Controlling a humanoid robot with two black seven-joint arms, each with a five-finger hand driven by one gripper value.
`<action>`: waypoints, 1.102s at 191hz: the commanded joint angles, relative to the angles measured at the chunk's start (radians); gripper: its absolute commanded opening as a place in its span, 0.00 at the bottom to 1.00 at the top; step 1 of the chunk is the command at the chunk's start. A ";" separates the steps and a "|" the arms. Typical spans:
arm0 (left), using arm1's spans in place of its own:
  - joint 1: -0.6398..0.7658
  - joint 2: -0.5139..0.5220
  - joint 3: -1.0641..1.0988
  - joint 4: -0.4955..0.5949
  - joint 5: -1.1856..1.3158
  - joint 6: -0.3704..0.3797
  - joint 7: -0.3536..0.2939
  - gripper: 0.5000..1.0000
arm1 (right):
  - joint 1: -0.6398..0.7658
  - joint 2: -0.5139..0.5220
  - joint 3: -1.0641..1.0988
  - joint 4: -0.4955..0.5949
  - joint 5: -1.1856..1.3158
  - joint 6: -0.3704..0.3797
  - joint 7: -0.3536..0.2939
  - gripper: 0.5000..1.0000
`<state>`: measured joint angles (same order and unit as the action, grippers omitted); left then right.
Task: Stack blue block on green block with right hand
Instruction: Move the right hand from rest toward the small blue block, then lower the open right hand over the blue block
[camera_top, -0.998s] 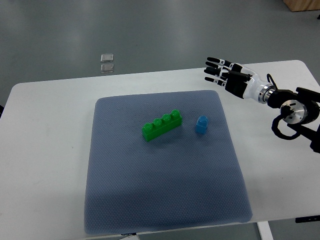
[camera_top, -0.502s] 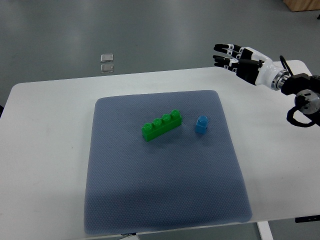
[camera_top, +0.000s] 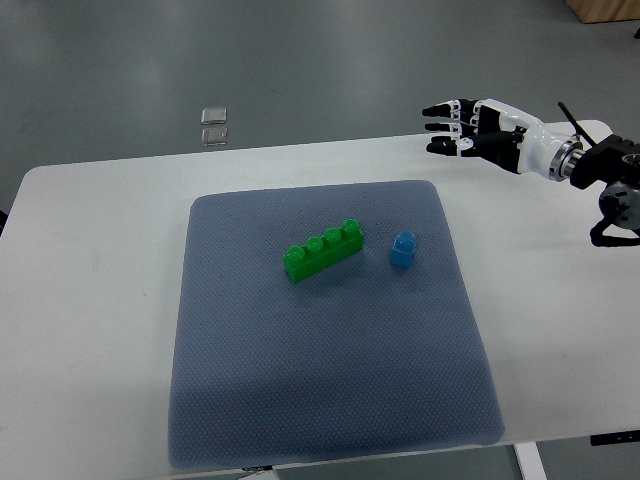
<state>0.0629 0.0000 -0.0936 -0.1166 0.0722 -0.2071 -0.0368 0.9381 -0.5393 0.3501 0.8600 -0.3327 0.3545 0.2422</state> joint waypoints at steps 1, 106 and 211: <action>0.000 0.000 0.000 0.000 0.000 0.000 0.000 1.00 | 0.011 -0.001 0.003 0.001 -0.137 0.000 0.049 0.83; 0.000 0.000 0.000 0.000 0.000 0.000 0.000 1.00 | 0.018 -0.016 -0.003 0.065 -0.789 0.024 0.281 0.83; 0.000 0.000 0.000 0.000 0.000 0.000 0.000 1.00 | 0.021 0.024 -0.016 0.068 -1.063 0.003 0.246 0.83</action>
<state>0.0629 0.0000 -0.0936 -0.1166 0.0720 -0.2071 -0.0368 0.9569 -0.5387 0.3330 0.9277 -1.3322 0.3673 0.4868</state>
